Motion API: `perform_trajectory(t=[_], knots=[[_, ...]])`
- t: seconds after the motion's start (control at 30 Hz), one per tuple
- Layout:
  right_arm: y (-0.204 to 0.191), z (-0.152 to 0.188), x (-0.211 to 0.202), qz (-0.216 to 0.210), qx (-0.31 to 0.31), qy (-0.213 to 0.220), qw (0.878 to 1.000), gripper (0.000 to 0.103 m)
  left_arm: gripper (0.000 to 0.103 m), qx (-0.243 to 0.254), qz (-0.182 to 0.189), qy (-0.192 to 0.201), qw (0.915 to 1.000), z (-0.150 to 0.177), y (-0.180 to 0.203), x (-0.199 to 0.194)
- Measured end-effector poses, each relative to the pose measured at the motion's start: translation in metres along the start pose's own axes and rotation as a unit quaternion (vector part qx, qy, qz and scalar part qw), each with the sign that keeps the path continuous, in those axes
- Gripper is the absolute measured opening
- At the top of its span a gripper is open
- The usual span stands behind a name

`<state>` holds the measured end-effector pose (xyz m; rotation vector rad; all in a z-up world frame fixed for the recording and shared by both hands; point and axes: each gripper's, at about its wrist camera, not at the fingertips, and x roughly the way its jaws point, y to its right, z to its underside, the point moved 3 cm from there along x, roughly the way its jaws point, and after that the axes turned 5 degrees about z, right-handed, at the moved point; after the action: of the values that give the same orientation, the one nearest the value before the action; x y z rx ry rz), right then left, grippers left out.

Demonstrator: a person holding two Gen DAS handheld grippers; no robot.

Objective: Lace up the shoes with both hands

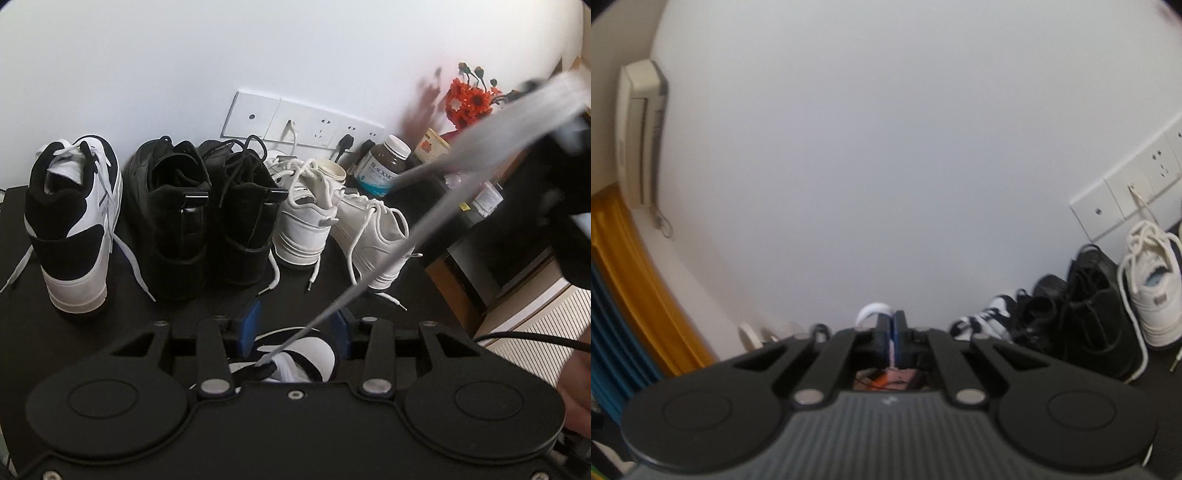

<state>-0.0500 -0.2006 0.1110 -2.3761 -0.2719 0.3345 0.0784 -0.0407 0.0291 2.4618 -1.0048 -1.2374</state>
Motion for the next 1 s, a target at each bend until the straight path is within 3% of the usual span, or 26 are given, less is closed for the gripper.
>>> perform_trajectory(t=[0.1,0.13,0.23,0.33,0.37,0.4,0.43,0.47,0.5,0.57,0.67,0.87,1.0], knots=[[-0.005,-0.002,-0.005,-0.007,-0.003,0.005,1.0,0.002,0.021,-0.006,0.007,0.004,1.0,-0.002,0.0,-0.001],[-0.006,-0.002,-0.007,-0.007,-0.006,0.005,1.0,0.002,0.011,-0.006,0.008,0.005,0.9999,-0.003,0.001,-0.002],[0.0,0.0,-0.002,0.023,-0.013,0.0,1.0,0.002,0.006,-0.015,-0.008,0.001,0.9999,-0.004,-0.002,0.0],[0.017,0.006,0.013,0.095,-0.015,-0.012,0.995,0.021,0.006,-0.067,-0.022,0.0,0.9975,-0.004,-0.022,0.003],[0.023,0.01,0.017,0.119,-0.015,-0.019,0.993,0.048,0.007,-0.091,-0.029,-0.001,0.9954,-0.004,-0.032,0.004],[0.029,0.015,0.02,0.141,-0.016,-0.027,0.989,0.066,0.01,-0.117,-0.041,-0.005,0.9923,-0.004,-0.043,0.005],[0.035,0.02,0.023,0.163,-0.018,-0.04,0.986,0.069,0.025,-0.137,-0.055,-0.01,0.989,-0.004,-0.053,0.006],[0.04,0.026,0.027,0.185,-0.021,-0.053,0.981,0.07,0.047,-0.149,-0.068,-0.013,0.9864,-0.003,-0.061,0.006],[0.045,0.032,0.031,0.207,-0.024,-0.067,0.976,0.075,0.054,-0.147,-0.081,-0.011,0.9859,-0.002,-0.065,0.004],[0.055,0.048,0.038,0.257,-0.028,-0.104,0.96,0.08,0.059,-0.127,-0.102,-0.009,0.9866,-0.001,-0.068,-0.001],[0.065,0.069,0.04,0.279,-0.016,-0.148,0.949,0.081,0.066,-0.095,-0.11,-0.026,0.989,0.005,-0.066,-0.007],[0.06,0.1,0.053,0.254,-0.009,-0.198,0.947,0.083,0.07,-0.03,-0.113,-0.054,0.9917,0.022,-0.054,-0.011],[0.054,0.114,0.061,0.254,-0.024,-0.225,0.94,0.084,0.071,-0.03,-0.117,-0.044,0.9916,0.025,-0.056,-0.016]])
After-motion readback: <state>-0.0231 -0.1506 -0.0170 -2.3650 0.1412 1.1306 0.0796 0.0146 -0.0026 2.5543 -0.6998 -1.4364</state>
